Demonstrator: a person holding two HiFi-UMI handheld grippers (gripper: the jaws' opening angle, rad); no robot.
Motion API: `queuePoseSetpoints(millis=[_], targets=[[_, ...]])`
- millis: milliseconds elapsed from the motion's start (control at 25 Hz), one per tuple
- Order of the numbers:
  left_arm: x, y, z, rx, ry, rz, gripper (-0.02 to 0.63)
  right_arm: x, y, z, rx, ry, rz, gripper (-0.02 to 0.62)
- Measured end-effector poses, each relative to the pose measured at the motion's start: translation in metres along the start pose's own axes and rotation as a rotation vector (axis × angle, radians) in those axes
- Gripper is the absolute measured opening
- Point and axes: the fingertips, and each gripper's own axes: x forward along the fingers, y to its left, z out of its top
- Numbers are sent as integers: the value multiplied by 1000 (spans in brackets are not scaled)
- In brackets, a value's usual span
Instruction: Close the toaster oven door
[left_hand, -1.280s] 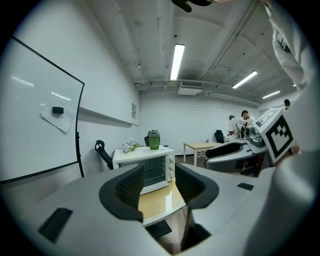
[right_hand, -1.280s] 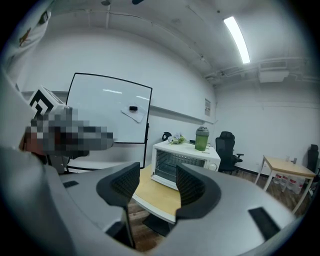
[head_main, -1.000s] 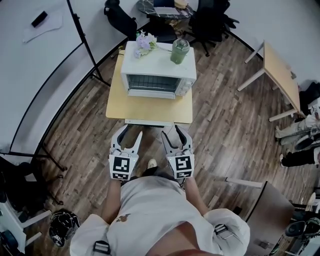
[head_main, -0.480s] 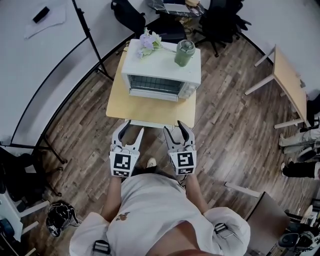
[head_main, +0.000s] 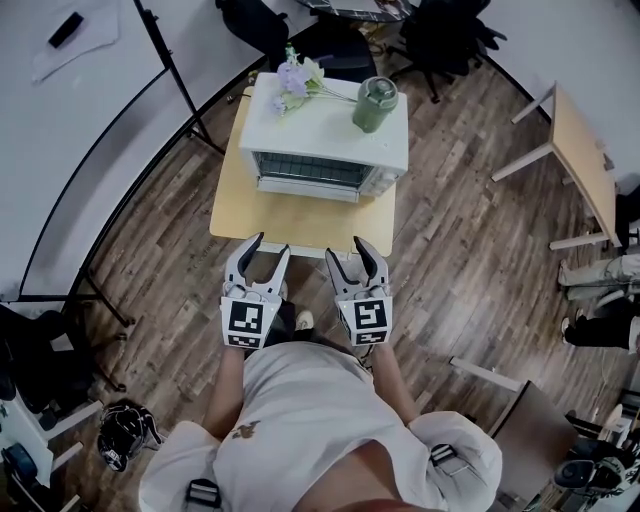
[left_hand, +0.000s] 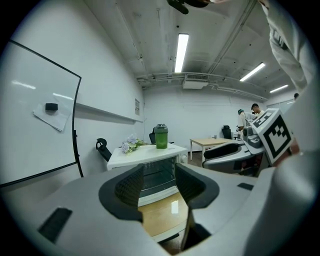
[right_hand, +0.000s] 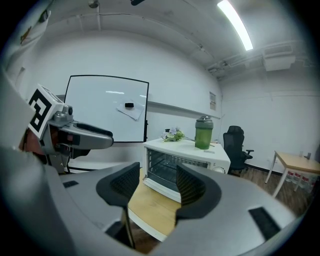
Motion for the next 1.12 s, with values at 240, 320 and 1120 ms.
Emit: queuePoseSetpoints(millis=[240, 320, 1120], targets=[[20, 18, -24, -22, 41, -22, 198, 22, -5, -16, 15, 50, -20, 249], [26, 23, -33, -34, 61, -29, 201, 29, -7, -23, 20, 74, -26, 250], [69, 42, -153, -73, 285, -90, 221, 55, -16, -144, 69, 342, -60, 262]])
